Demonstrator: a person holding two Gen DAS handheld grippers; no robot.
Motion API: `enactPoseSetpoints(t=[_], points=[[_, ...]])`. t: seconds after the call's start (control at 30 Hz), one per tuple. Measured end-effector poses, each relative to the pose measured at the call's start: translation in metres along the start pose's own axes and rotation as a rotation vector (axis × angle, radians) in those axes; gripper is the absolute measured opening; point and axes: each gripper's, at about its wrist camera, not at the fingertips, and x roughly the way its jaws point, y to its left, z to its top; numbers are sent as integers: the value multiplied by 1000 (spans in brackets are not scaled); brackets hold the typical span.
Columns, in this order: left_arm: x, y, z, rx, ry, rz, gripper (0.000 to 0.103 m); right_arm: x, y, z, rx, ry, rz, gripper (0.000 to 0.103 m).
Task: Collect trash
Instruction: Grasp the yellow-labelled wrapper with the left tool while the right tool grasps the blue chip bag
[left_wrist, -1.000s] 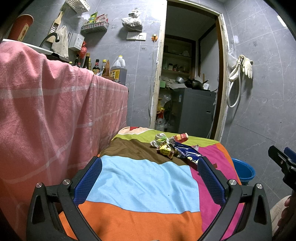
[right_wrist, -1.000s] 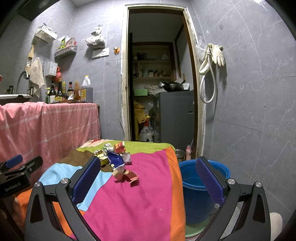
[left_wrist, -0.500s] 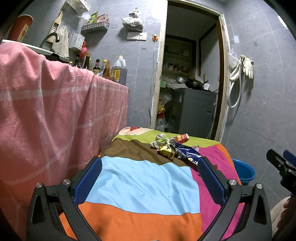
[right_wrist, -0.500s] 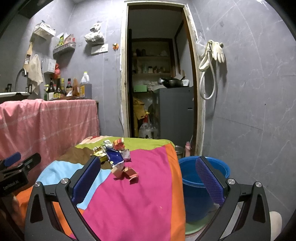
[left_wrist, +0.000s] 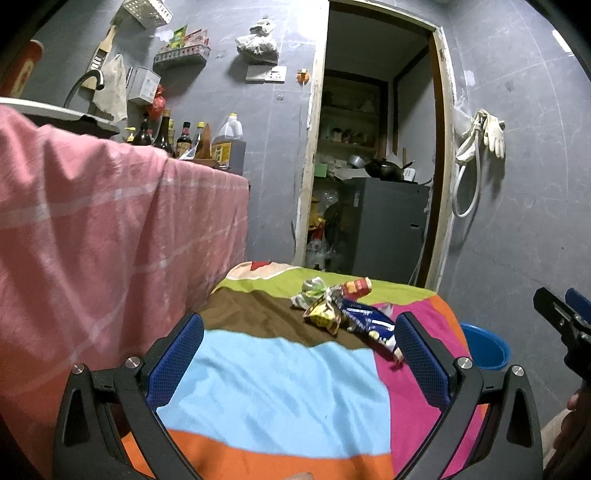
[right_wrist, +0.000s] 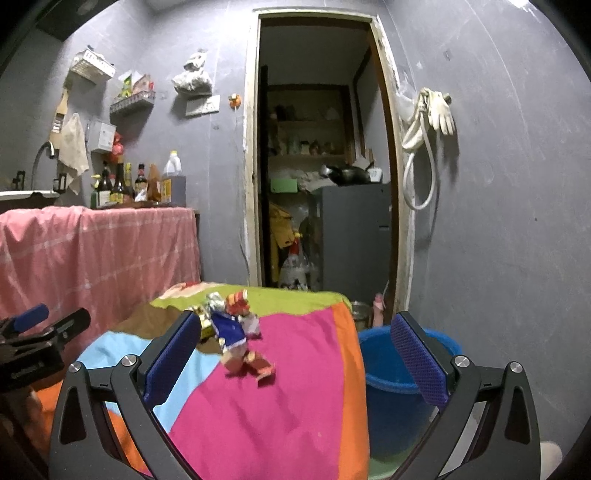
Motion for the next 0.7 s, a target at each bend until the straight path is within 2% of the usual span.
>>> enactPoseSetpoints(t=[0.17, 0.33, 0.47, 0.7], points=[[24, -3, 13, -19, 23, -17, 101, 20, -7, 13, -19, -32, 35, 103], [56, 3, 23, -48, 74, -11, 101, 46, -9, 16, -48, -28, 76, 103], [86, 6, 25, -37, 139, -4, 101, 74, -10, 11, -46, 12, 99, 103], [143, 17, 16, -50, 278, -19, 100, 115, -16, -9, -29, 147, 160, 103]])
